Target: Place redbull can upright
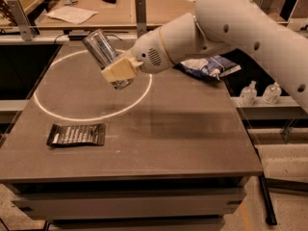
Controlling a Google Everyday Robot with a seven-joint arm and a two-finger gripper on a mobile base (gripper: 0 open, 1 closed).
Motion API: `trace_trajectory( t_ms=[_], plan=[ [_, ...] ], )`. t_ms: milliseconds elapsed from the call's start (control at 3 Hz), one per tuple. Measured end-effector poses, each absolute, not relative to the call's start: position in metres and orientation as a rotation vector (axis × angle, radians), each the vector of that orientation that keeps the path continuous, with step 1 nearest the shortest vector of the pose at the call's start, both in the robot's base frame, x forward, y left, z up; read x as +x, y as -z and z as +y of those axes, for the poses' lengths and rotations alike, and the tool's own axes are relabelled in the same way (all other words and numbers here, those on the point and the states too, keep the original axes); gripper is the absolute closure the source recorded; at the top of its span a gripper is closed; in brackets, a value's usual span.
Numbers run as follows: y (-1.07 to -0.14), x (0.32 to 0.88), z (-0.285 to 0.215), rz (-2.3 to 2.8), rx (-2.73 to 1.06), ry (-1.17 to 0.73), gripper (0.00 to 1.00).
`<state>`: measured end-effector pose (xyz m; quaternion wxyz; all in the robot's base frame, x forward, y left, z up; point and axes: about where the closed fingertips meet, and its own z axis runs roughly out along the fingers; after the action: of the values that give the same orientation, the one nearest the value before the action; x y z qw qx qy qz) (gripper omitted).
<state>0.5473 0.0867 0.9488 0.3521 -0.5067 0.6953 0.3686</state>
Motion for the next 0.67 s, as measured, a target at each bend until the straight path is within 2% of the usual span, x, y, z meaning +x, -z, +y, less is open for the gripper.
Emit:
trace_trajectory(
  t_ms=[333,667],
  plan=[
    [-0.9516,0.5411,0.0778,1.682,-1.256,-1.101,1.0],
    [-0.9516,0.5411,0.0779,1.682,-1.256,-1.101,1.0]
  ],
)
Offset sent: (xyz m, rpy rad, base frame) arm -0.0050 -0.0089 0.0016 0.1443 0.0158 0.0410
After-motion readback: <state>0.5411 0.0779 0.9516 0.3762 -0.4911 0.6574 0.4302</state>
